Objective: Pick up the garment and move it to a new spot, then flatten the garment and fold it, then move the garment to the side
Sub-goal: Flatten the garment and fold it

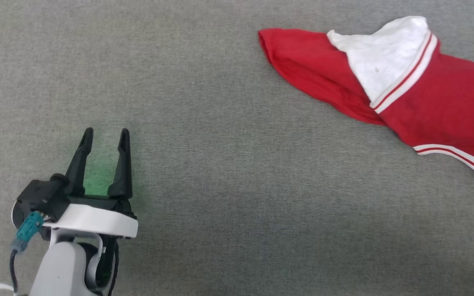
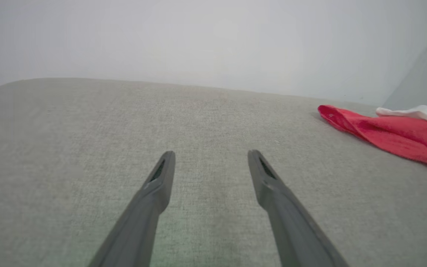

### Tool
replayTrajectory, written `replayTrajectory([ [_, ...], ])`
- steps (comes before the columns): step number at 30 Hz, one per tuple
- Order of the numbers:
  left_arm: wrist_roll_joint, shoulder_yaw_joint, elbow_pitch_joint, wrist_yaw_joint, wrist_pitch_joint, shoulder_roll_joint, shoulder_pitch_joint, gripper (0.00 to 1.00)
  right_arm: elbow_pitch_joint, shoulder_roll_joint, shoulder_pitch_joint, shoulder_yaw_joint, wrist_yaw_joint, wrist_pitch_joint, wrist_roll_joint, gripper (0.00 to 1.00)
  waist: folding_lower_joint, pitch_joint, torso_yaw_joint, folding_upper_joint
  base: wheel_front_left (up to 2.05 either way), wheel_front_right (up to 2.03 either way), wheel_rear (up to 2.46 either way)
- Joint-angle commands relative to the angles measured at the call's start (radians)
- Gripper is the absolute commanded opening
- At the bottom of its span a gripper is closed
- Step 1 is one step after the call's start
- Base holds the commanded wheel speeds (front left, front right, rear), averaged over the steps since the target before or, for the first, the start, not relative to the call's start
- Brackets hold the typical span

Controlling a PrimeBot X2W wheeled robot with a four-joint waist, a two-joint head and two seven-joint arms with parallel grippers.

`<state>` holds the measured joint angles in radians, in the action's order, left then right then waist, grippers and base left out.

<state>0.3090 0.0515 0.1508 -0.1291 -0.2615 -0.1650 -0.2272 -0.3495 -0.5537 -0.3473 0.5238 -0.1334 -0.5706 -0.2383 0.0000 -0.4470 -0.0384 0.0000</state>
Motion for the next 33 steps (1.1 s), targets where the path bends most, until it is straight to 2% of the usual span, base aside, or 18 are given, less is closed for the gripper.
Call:
replayTrajectory([
  [1,0.01,0.012,-0.003,-0.002,-0.005,-0.018,-0.025,1.0,-0.003,0.006,-0.013,0.001,0.005,0.037,0.017,1.0,0.0,0.007,0.008,0.0,0.0,0.0,0.0],
  [5,0.035,0.079,-0.007,-0.002,-0.005,-0.094,-0.068,1.0,-0.01,0.033,-0.032,-0.003,0.005,0.177,0.045,1.0,0.0,0.028,0.035,0.0,0.0,0.0,0.0],
  [10,0.091,0.231,0.005,-0.002,-0.002,-0.258,-0.185,1.0,0.025,0.106,-0.052,-0.025,0.005,0.375,0.048,1.0,0.0,0.058,0.095,0.0,0.0,0.0,0.0],
  [13,0.165,0.351,-0.006,-0.002,0.066,-0.342,-0.293,1.0,0.061,0.16,-0.047,-0.063,0.005,0.473,0.024,1.0,0.0,0.073,0.141,0.0,0.0,0.0,0.0],
  [16,0.274,0.463,-0.018,-0.001,0.199,-0.4,-0.411,1.0,0.093,0.215,-0.034,-0.128,0.005,0.533,-0.001,1.0,0.0,0.08,0.194,0.0,0.0,0.0,0.0],
  [18,0.389,0.521,-0.012,0.0,0.322,-0.415,-0.496,1.0,0.115,0.246,-0.031,-0.171,0.003,0.558,-0.012,1.0,0.0,0.079,0.232,0.0,0.0,0.0,0.0],
  [21,0.564,0.617,0.005,-0.001,0.565,-0.43,-0.619,1.0,0.144,0.28,-0.02,-0.222,0.003,0.579,-0.018,1.0,0.0,0.067,0.281,0.0,0.0,0.0,0.0],
  [25,0.794,0.663,0.117,0.003,0.909,-0.405,-0.748,1.0,0.175,0.315,-0.02,-0.271,0.003,0.592,-0.02,1.0,0.0,0.043,0.344,0.0,0.0,0.0,0.0],
  [27,0.88,0.657,0.184,0.032,1.04,-0.378,-0.802,1.0,0.189,0.333,-0.026,-0.297,0.003,0.597,-0.019,1.0,0.0,0.028,0.374,0.0,0.0,0.0,0.0],
  [30,0.95,0.66,0.254,0.07,1.176,-0.349,-0.86,1.0,0.2,0.35,-0.04,-0.333,0.003,0.611,-0.027,1.0,0.0,0.001,0.414,0.0,0.0,0.0,0.0],
  [33,0.954,0.668,0.299,0.08,1.218,-0.335,-0.906,1.0,0.201,0.361,-0.051,-0.362,0.003,0.626,-0.033,1.0,0.0,-0.021,0.445,0.0,0.0,0.0,0.0],
])
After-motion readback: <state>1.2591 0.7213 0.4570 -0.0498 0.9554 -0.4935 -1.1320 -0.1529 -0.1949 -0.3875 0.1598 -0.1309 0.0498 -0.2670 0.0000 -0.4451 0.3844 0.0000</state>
